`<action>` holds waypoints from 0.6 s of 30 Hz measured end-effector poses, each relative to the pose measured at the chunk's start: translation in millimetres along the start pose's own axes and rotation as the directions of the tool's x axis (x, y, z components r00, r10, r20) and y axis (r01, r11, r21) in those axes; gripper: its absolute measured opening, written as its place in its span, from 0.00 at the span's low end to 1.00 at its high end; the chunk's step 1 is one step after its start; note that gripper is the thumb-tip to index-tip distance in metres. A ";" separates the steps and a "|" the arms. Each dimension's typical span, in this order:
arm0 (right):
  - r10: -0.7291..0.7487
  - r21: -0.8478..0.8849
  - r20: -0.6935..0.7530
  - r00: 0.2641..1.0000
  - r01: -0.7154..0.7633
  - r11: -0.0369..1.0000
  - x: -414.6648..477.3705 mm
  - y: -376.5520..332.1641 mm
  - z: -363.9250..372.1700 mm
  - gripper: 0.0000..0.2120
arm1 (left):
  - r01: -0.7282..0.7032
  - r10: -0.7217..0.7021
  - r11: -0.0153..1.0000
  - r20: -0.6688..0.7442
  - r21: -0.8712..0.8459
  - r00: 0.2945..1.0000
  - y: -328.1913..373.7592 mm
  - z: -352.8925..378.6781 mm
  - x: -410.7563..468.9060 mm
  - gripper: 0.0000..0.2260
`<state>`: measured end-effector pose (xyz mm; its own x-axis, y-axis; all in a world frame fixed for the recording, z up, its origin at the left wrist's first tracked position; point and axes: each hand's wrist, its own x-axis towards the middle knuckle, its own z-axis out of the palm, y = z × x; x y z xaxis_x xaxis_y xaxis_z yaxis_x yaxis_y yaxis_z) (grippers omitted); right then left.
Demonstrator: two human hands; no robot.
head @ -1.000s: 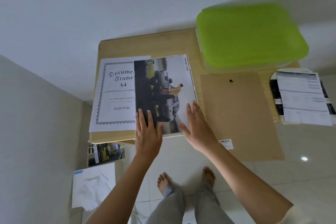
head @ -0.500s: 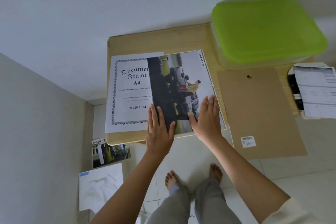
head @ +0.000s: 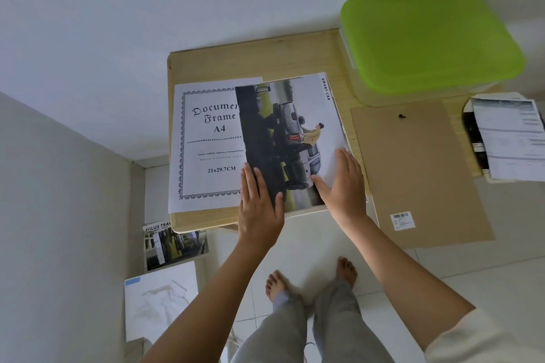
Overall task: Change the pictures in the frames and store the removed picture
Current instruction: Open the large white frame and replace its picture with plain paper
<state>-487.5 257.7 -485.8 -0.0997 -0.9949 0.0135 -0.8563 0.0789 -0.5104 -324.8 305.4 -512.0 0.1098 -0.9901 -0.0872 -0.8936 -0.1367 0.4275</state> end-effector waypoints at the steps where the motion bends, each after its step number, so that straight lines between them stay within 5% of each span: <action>1: 0.004 0.002 -0.003 1.000 -0.004 1.000 1.0 0.7 0.2 0.35 | 0.002 -0.002 1.000 0.001 0.000 1.000 -0.2 0.5 0.2 0.31; 10: 0.098 -0.080 0.035 0.995 -0.095 0.992 19.8 -6.0 0.9 0.41 | 0.002 -0.002 1.000 0.020 0.010 1.000 -1.8 -0.4 0.9 0.32; 18: 0.288 0.249 -0.054 0.956 -0.267 0.931 39.2 -4.7 -7.7 0.29 | 0.006 -0.007 1.000 0.021 0.025 1.000 -4.7 0.5 0.9 0.32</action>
<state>-491.3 218.8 -476.3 -0.3693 -0.9251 -0.0880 -0.6447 0.3233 -0.6927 -320.7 305.1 -514.6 0.1065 -0.9883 -0.1088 -0.9037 -0.1419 0.4040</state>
